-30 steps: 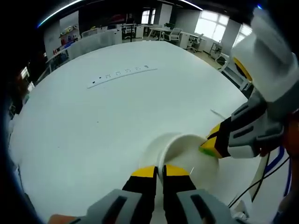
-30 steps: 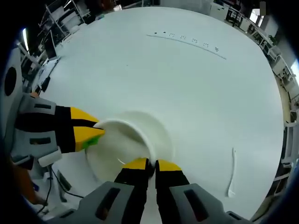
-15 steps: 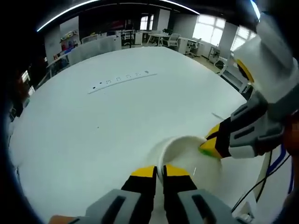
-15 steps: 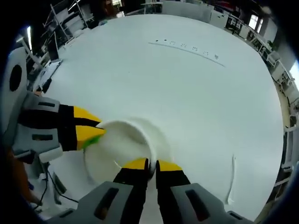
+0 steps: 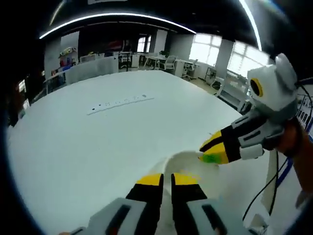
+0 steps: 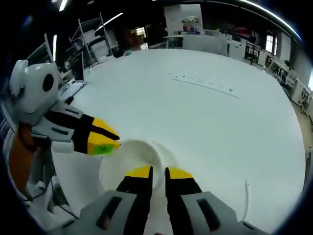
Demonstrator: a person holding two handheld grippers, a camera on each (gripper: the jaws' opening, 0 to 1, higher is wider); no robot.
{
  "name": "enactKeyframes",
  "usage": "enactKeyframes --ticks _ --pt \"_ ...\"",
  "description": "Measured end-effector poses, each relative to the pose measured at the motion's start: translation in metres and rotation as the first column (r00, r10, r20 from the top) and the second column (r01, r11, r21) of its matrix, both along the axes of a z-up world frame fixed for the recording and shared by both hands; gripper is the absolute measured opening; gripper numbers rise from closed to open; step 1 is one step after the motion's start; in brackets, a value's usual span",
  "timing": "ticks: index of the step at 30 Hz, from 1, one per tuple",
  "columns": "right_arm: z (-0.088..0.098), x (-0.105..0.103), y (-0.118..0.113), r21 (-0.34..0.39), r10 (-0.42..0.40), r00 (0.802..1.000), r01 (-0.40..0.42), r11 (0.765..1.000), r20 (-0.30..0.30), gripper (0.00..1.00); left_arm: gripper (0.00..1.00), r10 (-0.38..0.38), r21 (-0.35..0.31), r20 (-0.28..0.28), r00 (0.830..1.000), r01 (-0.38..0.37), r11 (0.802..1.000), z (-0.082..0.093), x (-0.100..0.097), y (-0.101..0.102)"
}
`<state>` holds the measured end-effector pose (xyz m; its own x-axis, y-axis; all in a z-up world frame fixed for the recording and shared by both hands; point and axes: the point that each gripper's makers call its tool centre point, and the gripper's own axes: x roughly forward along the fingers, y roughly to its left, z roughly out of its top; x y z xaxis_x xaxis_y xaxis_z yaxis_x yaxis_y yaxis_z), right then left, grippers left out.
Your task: Tidy tabletop coffee trays, cups and spoons，present forward
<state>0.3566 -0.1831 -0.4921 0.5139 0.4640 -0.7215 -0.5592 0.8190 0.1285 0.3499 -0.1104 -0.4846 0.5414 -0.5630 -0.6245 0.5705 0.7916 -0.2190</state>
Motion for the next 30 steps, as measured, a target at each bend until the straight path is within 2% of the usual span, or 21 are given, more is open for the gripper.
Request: enactKeyframes --ticks 1,5,6,8,10,13,15,16,18,20,21,23,25,27,28,30 --pt "0.005 0.002 0.002 0.015 0.005 0.999 -0.006 1.000 0.034 0.12 0.09 0.006 -0.019 0.034 0.999 -0.005 1.000 0.006 0.001 0.000" --pt "0.022 0.000 0.002 0.040 0.011 0.995 -0.015 0.999 0.100 0.14 0.09 0.008 -0.020 0.079 0.997 -0.007 1.000 0.015 -0.005 0.002" --pt "0.029 0.001 0.002 0.049 0.011 0.991 -0.018 0.999 0.133 0.14 0.09 -0.006 -0.026 0.144 0.990 0.010 1.000 0.022 -0.004 0.002" --pt "0.039 -0.002 0.002 0.069 0.030 0.984 -0.042 0.997 0.176 0.16 0.10 0.003 -0.041 0.195 0.981 0.005 0.999 0.031 -0.004 0.003" --pt "0.046 -0.011 0.001 0.084 0.067 0.977 -0.085 0.993 0.201 0.18 0.10 0.033 -0.079 0.287 0.957 -0.011 0.997 0.049 0.005 0.012" --pt "0.061 -0.016 -0.010 0.109 0.048 0.960 -0.080 0.991 0.275 0.19 0.10 0.125 -0.137 0.368 0.921 -0.079 0.987 0.072 0.003 0.035" --pt "0.071 -0.016 -0.022 0.130 0.028 0.954 -0.070 0.989 0.300 0.20 0.10 0.143 -0.154 0.401 0.905 -0.087 0.984 0.083 -0.002 0.046" --pt "0.075 -0.018 -0.027 0.139 0.017 0.950 -0.064 0.988 0.311 0.20 0.10 0.177 -0.176 0.414 0.893 -0.112 0.978 0.089 -0.004 0.054" --pt "0.091 -0.018 -0.040 0.197 -0.045 0.931 -0.029 0.980 0.362 0.20 0.10 0.182 -0.181 0.457 0.871 -0.110 0.977 0.099 -0.011 0.064" --pt "0.106 -0.021 -0.055 0.224 -0.080 0.907 -0.016 0.974 0.413 0.20 0.10 0.196 -0.191 0.507 0.839 -0.112 0.975 0.110 -0.018 0.074" --pt "0.115 -0.023 -0.062 0.235 -0.094 0.891 -0.015 0.972 0.444 0.20 0.10 0.195 -0.195 0.513 0.836 -0.108 0.975 0.112 -0.024 0.077" --pt "0.134 -0.031 -0.069 0.259 -0.102 0.845 -0.044 0.965 0.524 0.20 0.11 0.194 -0.193 0.526 0.828 -0.106 0.975 0.114 -0.033 0.083" --pt "0.141 -0.044 -0.074 0.280 -0.115 0.839 -0.046 0.959 0.532 0.21 0.14 0.207 -0.206 0.564 0.799 -0.107 0.973 0.121 -0.042 0.091" --pt "0.147 -0.058 -0.080 0.288 -0.125 0.823 -0.049 0.957 0.554 0.21 0.15 0.227 -0.225 0.568 0.791 -0.116 0.967 0.122 -0.040 0.107" --pt "0.154 -0.062 -0.084 0.281 -0.139 0.793 -0.042 0.959 0.593 0.23 0.15 0.236 -0.221 0.597 0.766 -0.126 0.967 0.124 -0.044 0.113" --pt "0.158 -0.071 -0.092 0.271 -0.162 0.771 -0.014 0.963 0.616 0.23 0.15 0.238 -0.203 0.622 0.746 -0.140 0.969 0.128 -0.045 0.122"
